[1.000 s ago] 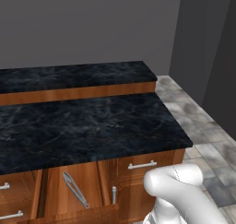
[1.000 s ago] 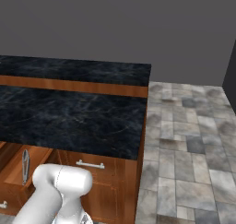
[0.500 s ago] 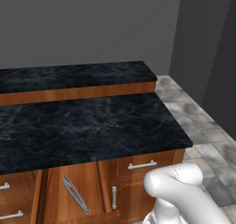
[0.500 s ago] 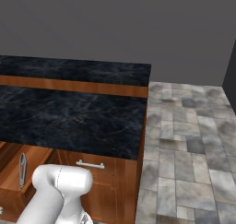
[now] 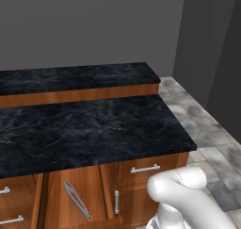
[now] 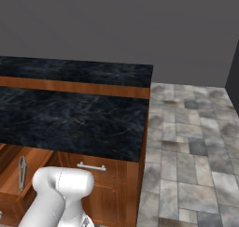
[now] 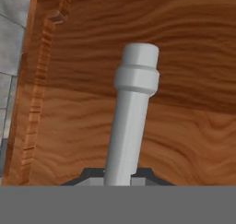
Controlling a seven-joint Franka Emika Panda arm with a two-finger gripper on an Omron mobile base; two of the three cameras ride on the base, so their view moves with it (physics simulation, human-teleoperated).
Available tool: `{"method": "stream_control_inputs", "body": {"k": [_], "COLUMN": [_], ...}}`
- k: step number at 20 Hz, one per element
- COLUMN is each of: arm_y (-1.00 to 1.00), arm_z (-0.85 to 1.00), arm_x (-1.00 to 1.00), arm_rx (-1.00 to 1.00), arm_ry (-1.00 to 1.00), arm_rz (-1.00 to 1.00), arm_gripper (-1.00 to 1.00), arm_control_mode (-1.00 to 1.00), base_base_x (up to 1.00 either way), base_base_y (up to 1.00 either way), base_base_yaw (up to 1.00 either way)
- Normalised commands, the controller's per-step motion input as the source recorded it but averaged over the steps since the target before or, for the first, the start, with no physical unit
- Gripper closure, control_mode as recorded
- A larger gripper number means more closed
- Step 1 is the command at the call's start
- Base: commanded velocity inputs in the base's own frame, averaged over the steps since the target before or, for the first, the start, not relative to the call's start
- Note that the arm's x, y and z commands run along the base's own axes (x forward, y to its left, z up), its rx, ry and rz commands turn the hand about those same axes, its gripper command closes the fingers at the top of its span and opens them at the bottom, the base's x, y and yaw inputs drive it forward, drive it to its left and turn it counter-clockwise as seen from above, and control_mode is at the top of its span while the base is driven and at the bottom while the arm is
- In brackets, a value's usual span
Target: Take the tongs from the drawer on the left and place them on the dining counter next to the tray containing the kebab skewer.
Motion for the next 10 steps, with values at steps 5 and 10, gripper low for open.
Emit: {"method": "stream_control_inputs", "body": {"k": [5, 10], "arm_y": [0.08, 0.01], "arm_z": [-0.1, -0.04], "arm_x": [-0.67, -0.58], "arm_rx": [0.0, 0.0], "arm_ry": [0.0, 0.0], "arm_rz": [0.01, 0.01], "arm_gripper": [1.0, 1.0], "arm_control_mode": [-1.0, -1.0], "base_base_x": [0.0, 0.0], "base_base_y": [0.0, 0.0], "base_base_yaw": [0.0, 0.0]}}
